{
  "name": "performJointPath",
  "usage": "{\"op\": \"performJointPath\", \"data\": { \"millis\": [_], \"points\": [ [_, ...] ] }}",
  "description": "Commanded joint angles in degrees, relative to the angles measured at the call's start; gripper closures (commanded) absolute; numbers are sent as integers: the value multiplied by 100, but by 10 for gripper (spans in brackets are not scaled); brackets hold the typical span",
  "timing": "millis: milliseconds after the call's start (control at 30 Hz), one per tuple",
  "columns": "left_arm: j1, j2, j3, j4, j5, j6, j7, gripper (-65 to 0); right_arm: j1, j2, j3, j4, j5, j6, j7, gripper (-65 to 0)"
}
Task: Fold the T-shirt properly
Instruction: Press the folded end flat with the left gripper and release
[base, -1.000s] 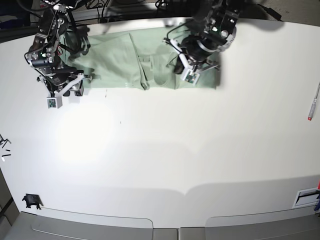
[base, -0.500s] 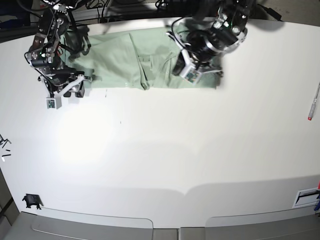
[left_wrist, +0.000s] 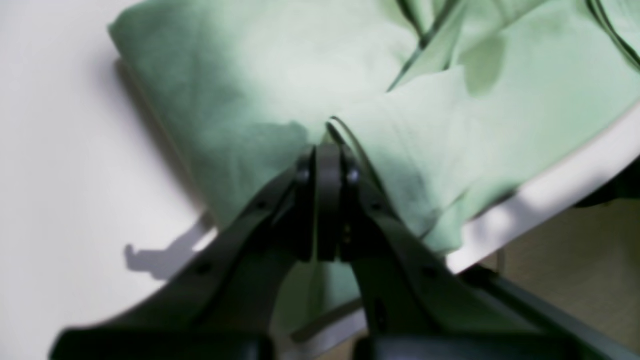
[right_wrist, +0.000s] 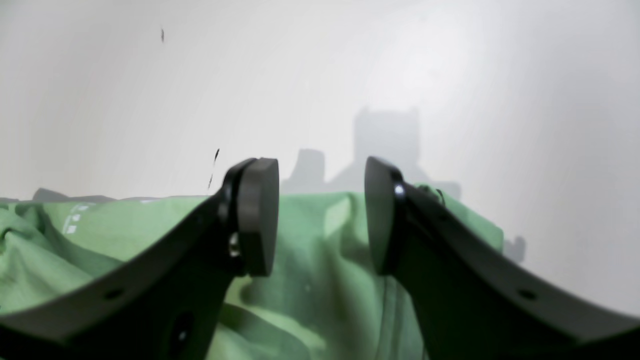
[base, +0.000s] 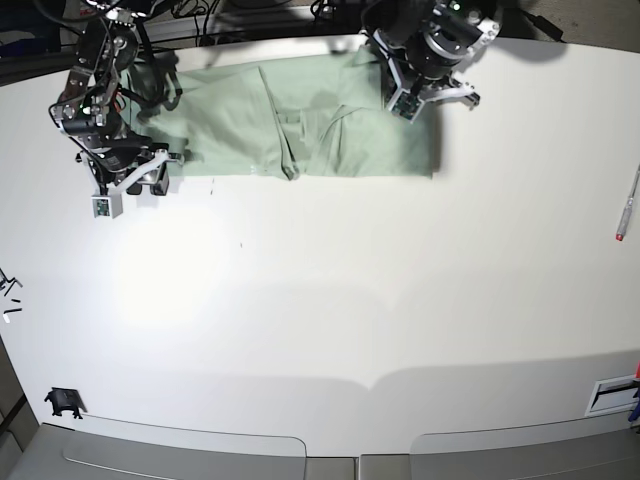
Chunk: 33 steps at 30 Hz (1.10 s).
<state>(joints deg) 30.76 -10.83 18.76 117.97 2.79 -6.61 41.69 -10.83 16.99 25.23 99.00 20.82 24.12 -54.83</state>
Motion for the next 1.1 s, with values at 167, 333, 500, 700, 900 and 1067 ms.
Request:
{"op": "performJointPath", "data": {
  "millis": [167,333,500,700,900,1067],
  "points": [
    [20,170,15,94,-400,-28,-323,0,52,94,31,83,42,-15,192,-261],
    [15,348,168,94,-479,-216,-361,0,52,94,31,83,42,-15,192,-261],
    [-11,345,811,94,-481,-330,-400,0,52,94,31,83,52,-15,192,-261],
    [-55,321,1196,452,166,-957,-225,0,52,94,31,83,61,-15,192,-261],
    [-39,-50,1193,1182,1285,417,33,0,52,94,31,83,63,-15,212,-261],
    [-26,-223,1193,887,1410,815,98,0,52,94,31,83,61,-15,214,-261]
  ]
}}
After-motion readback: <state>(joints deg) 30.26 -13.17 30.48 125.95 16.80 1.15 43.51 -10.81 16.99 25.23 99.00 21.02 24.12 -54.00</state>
